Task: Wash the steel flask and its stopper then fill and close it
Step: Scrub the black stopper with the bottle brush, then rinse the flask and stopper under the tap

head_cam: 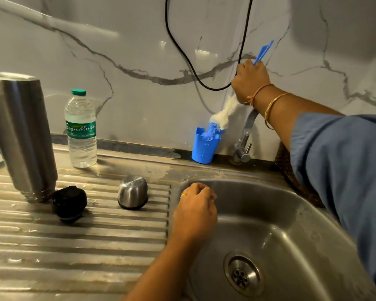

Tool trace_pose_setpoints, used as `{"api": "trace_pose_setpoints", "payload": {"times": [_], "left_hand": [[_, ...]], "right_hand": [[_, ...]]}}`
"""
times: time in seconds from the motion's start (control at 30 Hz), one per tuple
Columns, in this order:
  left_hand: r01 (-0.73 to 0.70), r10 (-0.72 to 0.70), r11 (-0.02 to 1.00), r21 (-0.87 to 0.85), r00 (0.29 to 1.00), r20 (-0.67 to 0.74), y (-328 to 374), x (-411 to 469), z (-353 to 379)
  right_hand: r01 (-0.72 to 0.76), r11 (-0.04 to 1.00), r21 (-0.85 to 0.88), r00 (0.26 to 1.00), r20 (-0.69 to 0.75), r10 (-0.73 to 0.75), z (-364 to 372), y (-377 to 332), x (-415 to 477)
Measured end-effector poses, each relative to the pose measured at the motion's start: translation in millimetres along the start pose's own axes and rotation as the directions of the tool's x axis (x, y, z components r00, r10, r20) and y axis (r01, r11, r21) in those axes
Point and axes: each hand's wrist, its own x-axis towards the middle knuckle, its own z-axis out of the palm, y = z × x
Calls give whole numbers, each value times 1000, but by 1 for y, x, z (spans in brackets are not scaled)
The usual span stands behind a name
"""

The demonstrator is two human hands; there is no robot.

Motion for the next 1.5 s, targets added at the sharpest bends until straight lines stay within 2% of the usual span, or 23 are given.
{"api": "trace_pose_setpoints", "payload": {"times": [0.17,0.4,0.57,0.8,0.93,1.13,1.27,1.33,1.43,1.5], "left_hand": [[-4,5,1000,-12,1000,5,-1,-1,3],[-23,23,1000,-21,999,-25,-2,-1,5],[-23,23,1000,-1,1000,-18,-2,0,4],[-22,23,1000,21,999,-36,-2,1,6],[-4,4,1000,19,1000,-14,-4,2,5],[-34,33,998,43,999,34,-2,-1,1],[-99,97,994,45,994,58,1,3,-4],[-133,121,988,79,983,140,2,2,-8],[-174,112,972,156,933,343,-1,-6,-15],[-188,97,962,196,911,400,-2,-10,-24]], "right_hand": [[2,981,196,999,51,-12,25,-17,0],[-8,886,463,988,139,-63,55,-29,3],[-30,858,513,998,-28,51,64,-39,-14],[45,832,553,993,70,-100,77,-49,-34],[5,798,603,996,68,-58,73,-50,-42],[-15,596,803,998,44,-34,43,-72,-92],[-171,398,901,984,173,32,29,-97,-150],[-229,322,918,971,238,13,22,-109,-174],[-261,275,925,959,281,-37,13,-119,-202],[-277,252,927,954,296,-40,8,-120,-215]]}}
